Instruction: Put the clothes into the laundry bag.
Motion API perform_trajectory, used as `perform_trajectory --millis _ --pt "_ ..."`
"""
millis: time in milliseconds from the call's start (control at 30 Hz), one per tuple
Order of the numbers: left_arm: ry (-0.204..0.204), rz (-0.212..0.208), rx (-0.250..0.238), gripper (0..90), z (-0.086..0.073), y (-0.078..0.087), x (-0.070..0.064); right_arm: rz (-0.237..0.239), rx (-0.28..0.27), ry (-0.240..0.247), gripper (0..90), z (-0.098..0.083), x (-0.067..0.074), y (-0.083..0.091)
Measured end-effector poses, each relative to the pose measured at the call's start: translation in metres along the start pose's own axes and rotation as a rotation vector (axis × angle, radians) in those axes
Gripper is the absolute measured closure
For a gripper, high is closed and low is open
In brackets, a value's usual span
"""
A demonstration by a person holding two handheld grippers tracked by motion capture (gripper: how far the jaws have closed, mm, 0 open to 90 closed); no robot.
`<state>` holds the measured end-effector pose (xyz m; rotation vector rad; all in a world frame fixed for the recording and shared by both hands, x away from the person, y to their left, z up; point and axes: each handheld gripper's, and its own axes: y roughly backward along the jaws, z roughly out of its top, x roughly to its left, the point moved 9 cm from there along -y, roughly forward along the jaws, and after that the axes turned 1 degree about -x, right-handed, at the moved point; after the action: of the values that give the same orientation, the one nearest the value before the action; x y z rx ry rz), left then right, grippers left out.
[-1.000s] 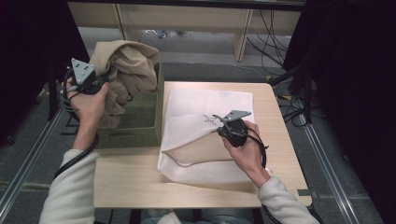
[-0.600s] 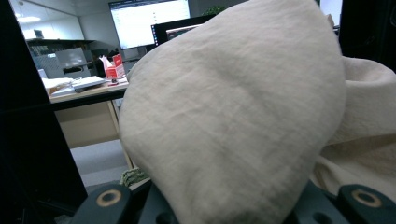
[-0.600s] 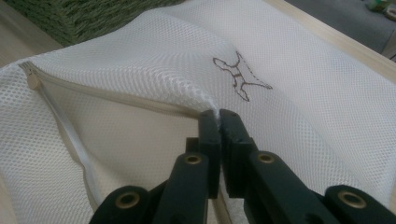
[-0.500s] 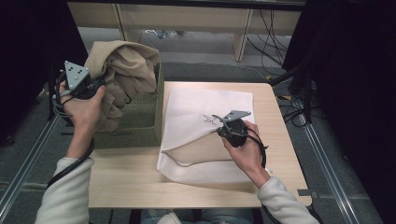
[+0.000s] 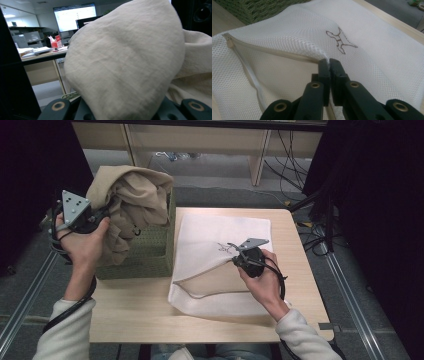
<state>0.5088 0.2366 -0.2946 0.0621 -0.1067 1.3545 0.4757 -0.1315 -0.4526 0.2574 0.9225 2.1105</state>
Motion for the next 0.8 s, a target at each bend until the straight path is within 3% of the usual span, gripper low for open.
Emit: perform_trajectory --millis 333,800 --pt "-0.001 -0.019 -0.027 80.1 0.006 0.021 -0.007 0.000 0.000 -0.002 88.8 0.000 0.000 0.000" --pt "0.004 -0.082 -0.071 80.1 0.016 0.051 -0.024 0.004 0.003 -0.010 88.8 0.000 0.001 0.001"
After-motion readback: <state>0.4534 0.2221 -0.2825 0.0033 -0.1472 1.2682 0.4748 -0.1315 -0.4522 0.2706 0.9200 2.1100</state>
